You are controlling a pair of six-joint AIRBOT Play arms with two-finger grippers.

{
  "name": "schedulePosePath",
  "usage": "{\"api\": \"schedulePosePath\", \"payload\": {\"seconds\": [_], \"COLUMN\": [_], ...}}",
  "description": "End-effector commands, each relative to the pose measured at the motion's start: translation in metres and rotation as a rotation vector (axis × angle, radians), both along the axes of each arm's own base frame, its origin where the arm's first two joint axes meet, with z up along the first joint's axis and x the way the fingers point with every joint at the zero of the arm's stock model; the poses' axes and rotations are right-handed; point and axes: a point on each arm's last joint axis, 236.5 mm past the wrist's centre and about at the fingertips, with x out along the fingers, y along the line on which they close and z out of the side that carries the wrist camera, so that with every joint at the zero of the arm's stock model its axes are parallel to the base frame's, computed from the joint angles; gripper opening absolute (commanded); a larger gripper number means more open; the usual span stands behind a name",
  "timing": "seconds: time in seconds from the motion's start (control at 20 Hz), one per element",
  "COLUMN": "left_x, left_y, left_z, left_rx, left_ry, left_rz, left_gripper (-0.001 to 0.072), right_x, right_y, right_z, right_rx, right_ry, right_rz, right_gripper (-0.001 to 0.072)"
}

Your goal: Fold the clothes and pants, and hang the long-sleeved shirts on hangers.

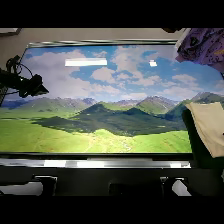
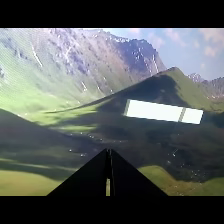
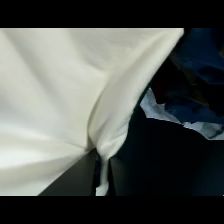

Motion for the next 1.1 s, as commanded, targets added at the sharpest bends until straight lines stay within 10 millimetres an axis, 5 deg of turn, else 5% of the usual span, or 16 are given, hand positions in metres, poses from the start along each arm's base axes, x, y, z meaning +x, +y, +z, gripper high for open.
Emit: {"api": "schedulePosePath", "payload": {"seconds": [0.0, 0.55, 0.6, 0.7, 0.75, 0.85, 0.9, 1.05], "left_x": [0.0, 0.0, 0.0, 0.0, 0.0, 0.0, -0.001, -0.005], "left_y": [0.0, 0.0, 0.0, 0.0, 0.0, 0.0, 0.0, -0.001], "left_z": [0.0, 0.0, 0.0, 0.0, 0.0, 0.0, 0.0, 0.006], "left_rx": [0.0, 0.0, 0.0, 0.0, 0.0, 0.0, 0.0, 0.013], "left_ry": [0.0, 0.0, 0.0, 0.0, 0.0, 0.0, 0.002, -0.012], "left_rz": [0.0, 0.0, 0.0, 0.0, 0.0, -0.001, -0.002, -0.027], "left_gripper": [0.0018, 0.0018, 0.0018, 0.0019, 0.0019, 0.0018, 0.0018, 0.0018], "right_x": [-0.004, -0.019, -0.021, -0.024, -0.023, 0.006, 0.038, 0.151], "right_y": [0.0, 0.01, 0.009, 0.008, 0.006, 0.0, 0.003, 0.043], "right_z": [-0.001, -0.01, -0.009, -0.007, -0.007, -0.004, 0.002, 0.037], "right_rx": [-0.008, 0.03, 0.025, 0.021, 0.02, 0.017, 0.035, 0.112], "right_ry": [0.012, 0.074, 0.083, 0.096, 0.094, -0.009, -0.127, -0.546], "right_rz": [-0.02, -0.036, -0.038, -0.035, -0.021, 0.068, 0.15, 0.394], "right_gripper": [0.0027, 0.0033, 0.0123, 0.042, 0.0419, 0.0368, 0.024, 0.0136]}}
